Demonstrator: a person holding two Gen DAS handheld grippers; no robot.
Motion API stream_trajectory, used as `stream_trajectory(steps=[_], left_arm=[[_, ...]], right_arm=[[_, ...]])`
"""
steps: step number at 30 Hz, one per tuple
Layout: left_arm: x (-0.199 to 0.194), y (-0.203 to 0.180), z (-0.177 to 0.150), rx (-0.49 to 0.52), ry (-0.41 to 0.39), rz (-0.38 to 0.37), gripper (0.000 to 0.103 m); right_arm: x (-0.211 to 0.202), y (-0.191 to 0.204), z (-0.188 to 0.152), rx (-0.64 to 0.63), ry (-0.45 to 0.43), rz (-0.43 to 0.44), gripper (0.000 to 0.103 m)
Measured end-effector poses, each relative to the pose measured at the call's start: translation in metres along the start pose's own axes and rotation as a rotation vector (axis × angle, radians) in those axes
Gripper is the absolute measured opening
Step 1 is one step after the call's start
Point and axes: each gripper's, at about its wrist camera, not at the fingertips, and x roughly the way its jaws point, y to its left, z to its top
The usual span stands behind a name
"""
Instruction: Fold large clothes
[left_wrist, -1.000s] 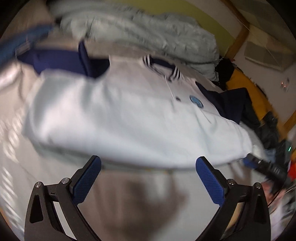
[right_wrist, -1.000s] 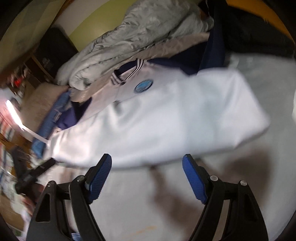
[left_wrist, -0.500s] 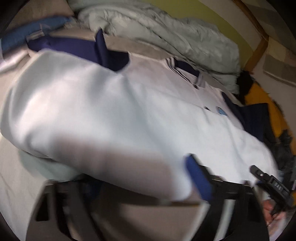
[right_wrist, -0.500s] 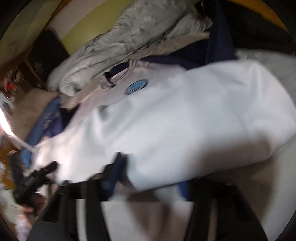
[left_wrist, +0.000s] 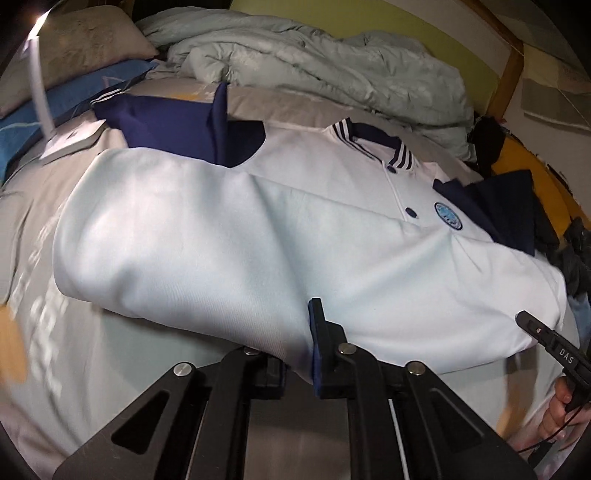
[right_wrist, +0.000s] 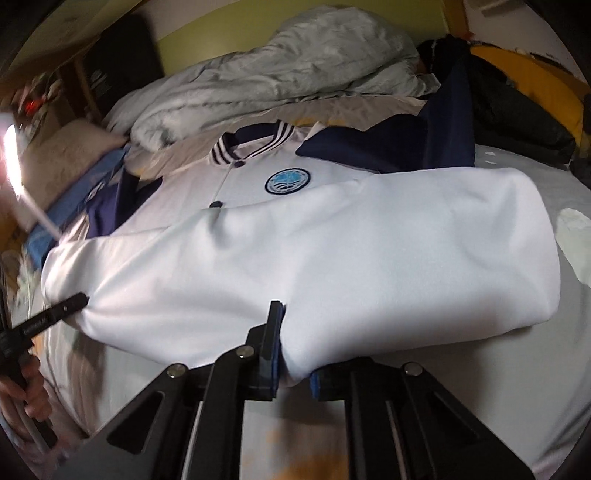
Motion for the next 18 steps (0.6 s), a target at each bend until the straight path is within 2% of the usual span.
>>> stream_trajectory(steps=[4,8,10,12,14,18], left_arm=[[-0.017,-0.006,-0.029,0.067,-0.018,0.037,0.010],[-0.019,-0.009,-0.032,0.101,-0.014,0.074,0.020],[-0.024,-0.009,-0.034,0.104,-0.012,0.071,0.031],[-0.033,-0.012,-0.041,0.118,-0.025,0.056,0.049],[-0.042,-0.018,-0.046,0.138,-0.049,0.050,0.055],[-0.066,-0.033,-0.051,0.213,-0.142,0.080,0.069]], right_arm=[[-0.012,0.003,-0.029,-0.018,0.017,-0.014,0.012],[-0.014,0.007,-0.038,-0.047,0.008,-0.054,0.018],[-0.018,0.010,-0.039,-0.056,-0.001,-0.067,0.023],[-0.023,0.010,-0.039,-0.054,-0.008,-0.065,0.027],[-0.028,0.009,-0.043,-0.052,-0.010,-0.054,0.033],[-0.038,0.013,-0.045,-0.065,-0.028,-0.064,0.035]])
